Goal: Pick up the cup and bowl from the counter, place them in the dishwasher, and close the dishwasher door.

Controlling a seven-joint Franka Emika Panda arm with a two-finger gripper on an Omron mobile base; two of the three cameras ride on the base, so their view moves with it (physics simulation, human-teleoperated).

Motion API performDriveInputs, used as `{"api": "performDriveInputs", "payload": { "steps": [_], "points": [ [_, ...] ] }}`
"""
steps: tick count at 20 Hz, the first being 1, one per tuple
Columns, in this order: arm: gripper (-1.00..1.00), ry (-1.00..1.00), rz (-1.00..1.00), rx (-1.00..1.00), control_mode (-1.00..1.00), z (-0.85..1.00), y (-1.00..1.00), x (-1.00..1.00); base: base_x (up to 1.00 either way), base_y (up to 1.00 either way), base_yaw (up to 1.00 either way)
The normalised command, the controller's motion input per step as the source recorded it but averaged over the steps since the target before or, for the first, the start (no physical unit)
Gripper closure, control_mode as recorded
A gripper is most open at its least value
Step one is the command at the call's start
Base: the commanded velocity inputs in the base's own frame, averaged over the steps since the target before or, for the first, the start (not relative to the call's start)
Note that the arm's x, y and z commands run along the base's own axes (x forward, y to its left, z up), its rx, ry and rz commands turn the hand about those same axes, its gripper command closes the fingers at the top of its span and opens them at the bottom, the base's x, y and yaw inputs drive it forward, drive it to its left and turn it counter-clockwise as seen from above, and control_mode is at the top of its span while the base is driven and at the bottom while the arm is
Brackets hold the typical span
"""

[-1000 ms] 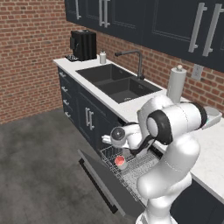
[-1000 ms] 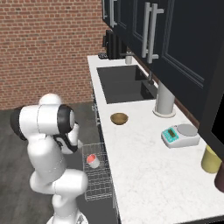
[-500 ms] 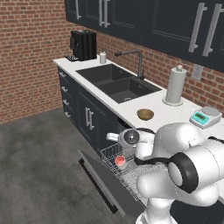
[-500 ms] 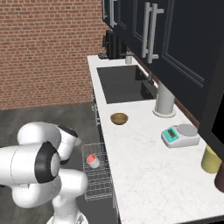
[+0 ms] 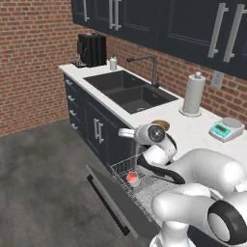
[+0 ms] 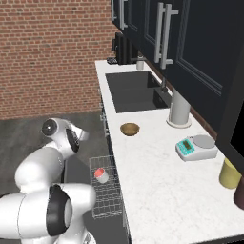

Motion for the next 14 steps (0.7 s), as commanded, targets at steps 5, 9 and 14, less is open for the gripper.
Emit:
{"api": "performDriveInputs", "payload": {
  "steps": [5,9,14],
  "points": [
    [-1.0,0.27,0.04,-0.04,-1.0,0.93,0.0,0.0,0.0,0.0,0.0],
    [-1.0,0.21,0.08,-0.17,-1.0,0.56,-0.09,-0.02,0.0,0.0,0.0],
    [-1.0,0.13,0.05,-0.31,-1.0,0.07,-0.02,-0.17,0.0,0.0,0.0]
  ]
}}
